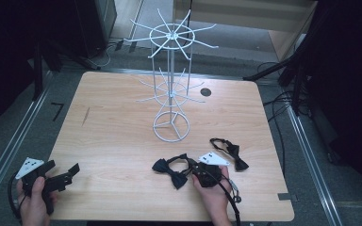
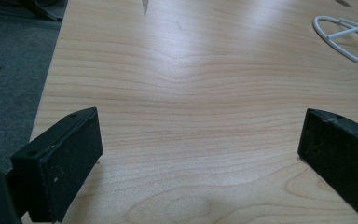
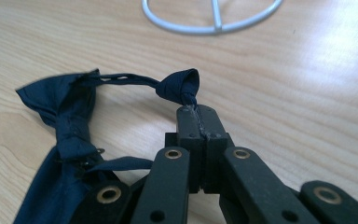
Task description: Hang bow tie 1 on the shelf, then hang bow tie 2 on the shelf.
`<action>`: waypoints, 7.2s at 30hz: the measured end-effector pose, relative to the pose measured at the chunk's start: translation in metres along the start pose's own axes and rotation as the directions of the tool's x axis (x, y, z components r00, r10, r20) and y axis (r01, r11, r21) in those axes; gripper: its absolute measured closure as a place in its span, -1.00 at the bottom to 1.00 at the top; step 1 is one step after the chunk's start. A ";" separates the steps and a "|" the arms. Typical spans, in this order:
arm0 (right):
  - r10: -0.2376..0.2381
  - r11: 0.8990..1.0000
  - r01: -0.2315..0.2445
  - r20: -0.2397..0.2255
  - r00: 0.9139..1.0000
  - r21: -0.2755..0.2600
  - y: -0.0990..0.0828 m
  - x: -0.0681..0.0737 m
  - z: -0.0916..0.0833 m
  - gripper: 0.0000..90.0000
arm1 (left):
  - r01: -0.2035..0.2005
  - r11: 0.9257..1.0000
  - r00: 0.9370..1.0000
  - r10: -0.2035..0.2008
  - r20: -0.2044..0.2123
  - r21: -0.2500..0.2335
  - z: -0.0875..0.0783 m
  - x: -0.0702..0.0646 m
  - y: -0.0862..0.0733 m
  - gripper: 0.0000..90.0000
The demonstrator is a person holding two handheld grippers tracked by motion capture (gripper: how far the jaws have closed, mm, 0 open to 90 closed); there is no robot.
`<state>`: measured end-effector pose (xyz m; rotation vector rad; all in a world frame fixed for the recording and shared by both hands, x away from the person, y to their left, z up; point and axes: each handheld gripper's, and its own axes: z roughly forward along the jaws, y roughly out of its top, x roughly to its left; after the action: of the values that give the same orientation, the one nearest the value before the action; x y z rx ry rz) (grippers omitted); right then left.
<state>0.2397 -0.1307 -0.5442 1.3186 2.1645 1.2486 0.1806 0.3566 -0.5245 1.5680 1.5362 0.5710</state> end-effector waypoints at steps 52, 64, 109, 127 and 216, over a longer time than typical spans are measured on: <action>-0.128 0.930 0.137 0.051 0.991 -0.340 0.098 0.015 -0.077 1.00 | -0.007 1.000 1.000 0.007 -0.001 0.004 0.000 0.000 0.000 -1.00; -0.152 0.918 0.157 0.043 0.987 -0.364 0.112 0.023 -0.082 1.00 | 0.001 1.000 1.000 -0.001 0.003 0.004 0.001 0.000 0.000 -1.00; -0.110 0.929 0.103 0.000 0.994 -0.356 0.148 0.017 -0.064 1.00 | -0.006 1.000 1.000 0.006 0.004 0.004 0.001 0.000 0.000 -1.00; -0.060 0.938 0.048 -0.026 0.998 -0.345 0.149 0.011 -0.040 1.00 | -0.011 1.000 1.000 0.011 0.005 0.005 0.001 0.000 0.000 -1.00; 0.198 0.963 -0.160 0.169 0.966 -0.216 0.014 -0.107 -0.077 -0.65 | -0.004 1.000 1.000 0.004 0.006 0.002 0.001 0.000 0.000 -1.00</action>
<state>0.2541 -0.2568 -0.5062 1.5064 1.7718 1.3102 0.1811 0.3561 -0.5246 1.5734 1.5299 0.5673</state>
